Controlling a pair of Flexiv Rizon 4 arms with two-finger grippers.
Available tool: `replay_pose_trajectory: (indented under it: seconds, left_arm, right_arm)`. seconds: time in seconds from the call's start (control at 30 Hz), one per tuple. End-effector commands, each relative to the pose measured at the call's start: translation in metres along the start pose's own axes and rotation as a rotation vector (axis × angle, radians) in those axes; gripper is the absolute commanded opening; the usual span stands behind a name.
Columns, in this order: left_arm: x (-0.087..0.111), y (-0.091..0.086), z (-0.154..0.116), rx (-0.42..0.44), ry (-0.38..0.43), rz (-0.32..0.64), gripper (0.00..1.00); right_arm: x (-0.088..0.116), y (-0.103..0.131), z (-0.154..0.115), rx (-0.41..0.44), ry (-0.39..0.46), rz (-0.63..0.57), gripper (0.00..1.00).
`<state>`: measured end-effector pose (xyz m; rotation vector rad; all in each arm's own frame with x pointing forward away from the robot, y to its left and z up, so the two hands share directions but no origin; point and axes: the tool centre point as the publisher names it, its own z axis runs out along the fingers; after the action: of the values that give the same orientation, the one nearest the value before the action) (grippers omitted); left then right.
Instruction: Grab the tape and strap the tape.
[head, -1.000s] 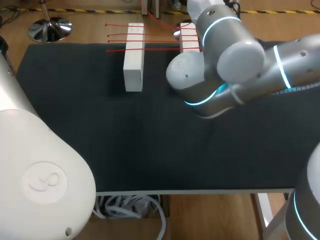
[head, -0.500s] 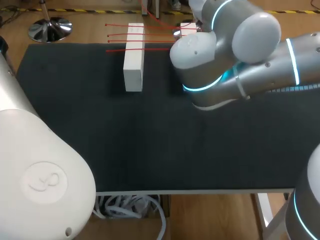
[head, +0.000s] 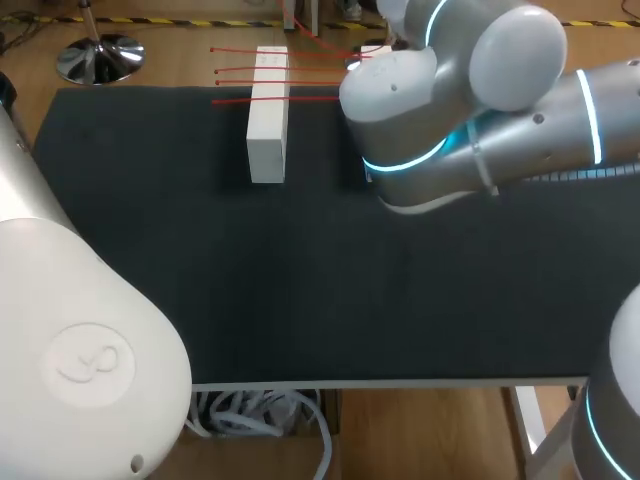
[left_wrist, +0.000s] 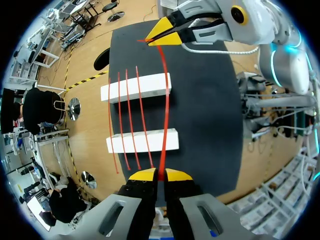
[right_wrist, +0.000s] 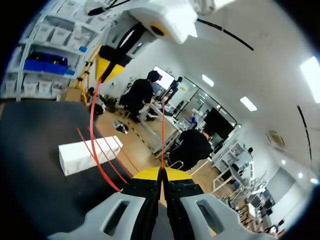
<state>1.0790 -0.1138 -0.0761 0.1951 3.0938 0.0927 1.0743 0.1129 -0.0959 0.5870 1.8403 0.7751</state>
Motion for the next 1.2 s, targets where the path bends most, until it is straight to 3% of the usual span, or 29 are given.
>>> replay_pose_trajectory:
  seconds: [0.03,0.27,0.57,1.2]
  left_arm:
    - [0.000,0.000,0.000,-0.002,0.000,-0.001,0.00]
    - [0.000,0.000,0.000,-0.002,0.000,-0.001,0.00]
    - [0.000,0.000,0.000,-0.002,0.000,-0.001,0.00]
    - [0.000,0.000,0.000,-0.002,0.000,-0.001,0.00]
  right_arm:
    - [0.001,0.016,-0.001,0.109,0.002,-0.128,0.00]
    - [0.004,0.032,0.001,0.106,-0.013,-0.234,0.00]
    - [0.005,0.033,0.004,0.178,-0.025,-0.356,0.00]
    - [0.028,0.057,0.019,0.147,-0.004,-0.491,0.00]
